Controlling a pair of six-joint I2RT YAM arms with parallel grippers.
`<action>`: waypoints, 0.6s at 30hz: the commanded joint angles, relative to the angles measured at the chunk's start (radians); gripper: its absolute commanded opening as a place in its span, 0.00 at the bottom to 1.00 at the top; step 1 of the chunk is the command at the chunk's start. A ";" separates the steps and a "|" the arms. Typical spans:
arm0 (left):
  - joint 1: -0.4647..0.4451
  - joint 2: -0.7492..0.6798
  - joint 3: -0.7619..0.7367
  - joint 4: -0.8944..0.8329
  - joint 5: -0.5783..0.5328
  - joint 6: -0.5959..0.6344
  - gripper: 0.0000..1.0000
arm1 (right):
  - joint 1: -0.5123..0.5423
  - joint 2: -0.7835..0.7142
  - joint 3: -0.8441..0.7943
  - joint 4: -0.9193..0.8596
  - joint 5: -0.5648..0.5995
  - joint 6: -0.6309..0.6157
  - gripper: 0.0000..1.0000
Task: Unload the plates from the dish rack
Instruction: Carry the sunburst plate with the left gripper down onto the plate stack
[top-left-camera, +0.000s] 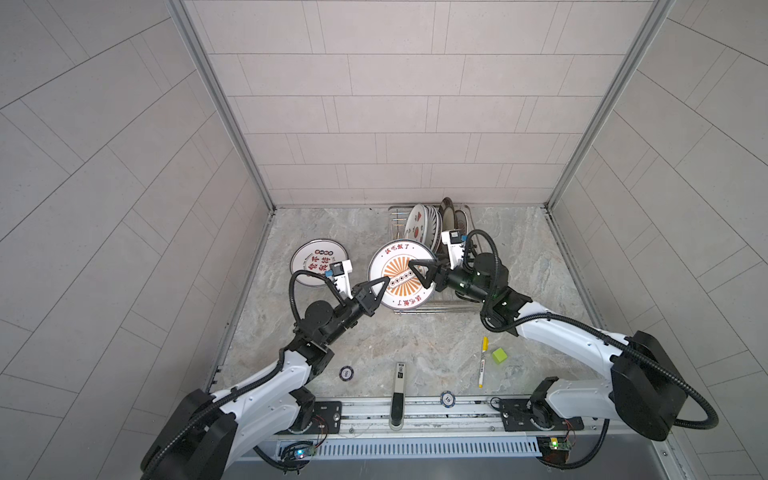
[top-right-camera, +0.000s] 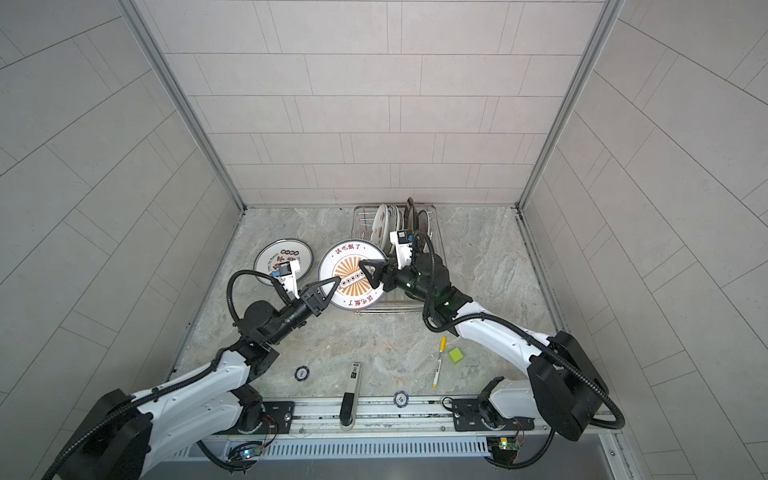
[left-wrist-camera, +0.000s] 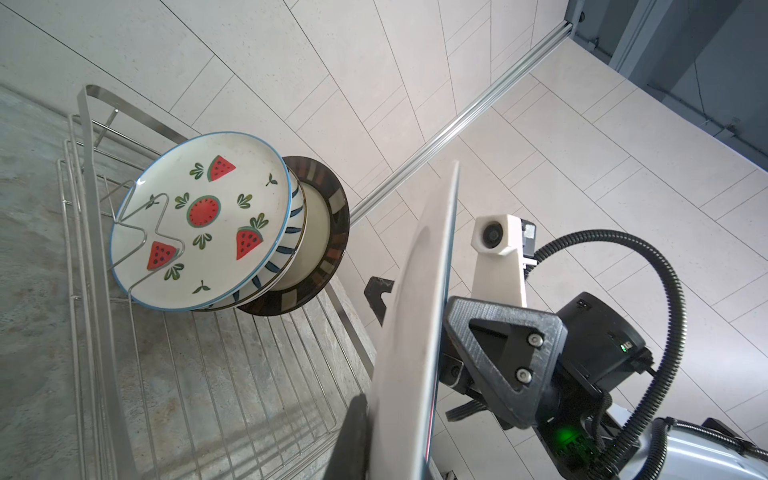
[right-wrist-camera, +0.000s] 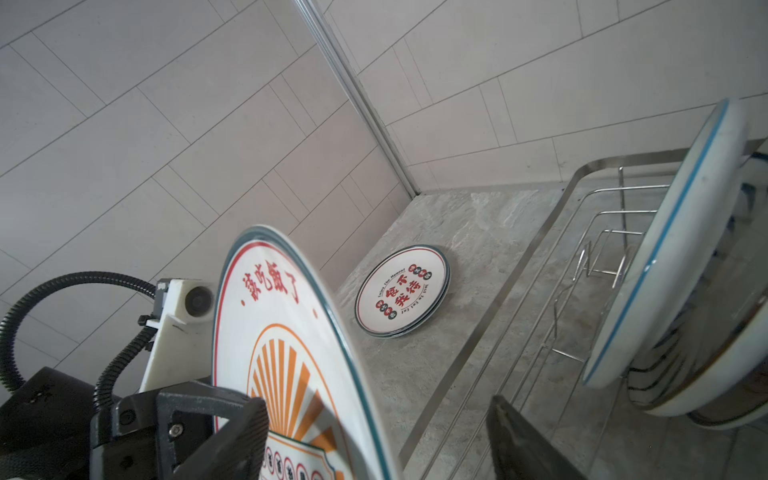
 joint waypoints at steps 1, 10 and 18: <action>0.021 -0.035 -0.003 0.042 -0.042 -0.026 0.02 | 0.011 -0.062 -0.049 0.041 0.130 -0.010 0.99; 0.118 -0.092 -0.015 -0.094 -0.126 -0.069 0.03 | 0.113 -0.151 -0.056 -0.104 0.440 -0.194 0.98; 0.232 -0.094 0.011 -0.196 -0.183 -0.120 0.03 | 0.168 -0.096 -0.006 -0.123 0.486 -0.316 0.99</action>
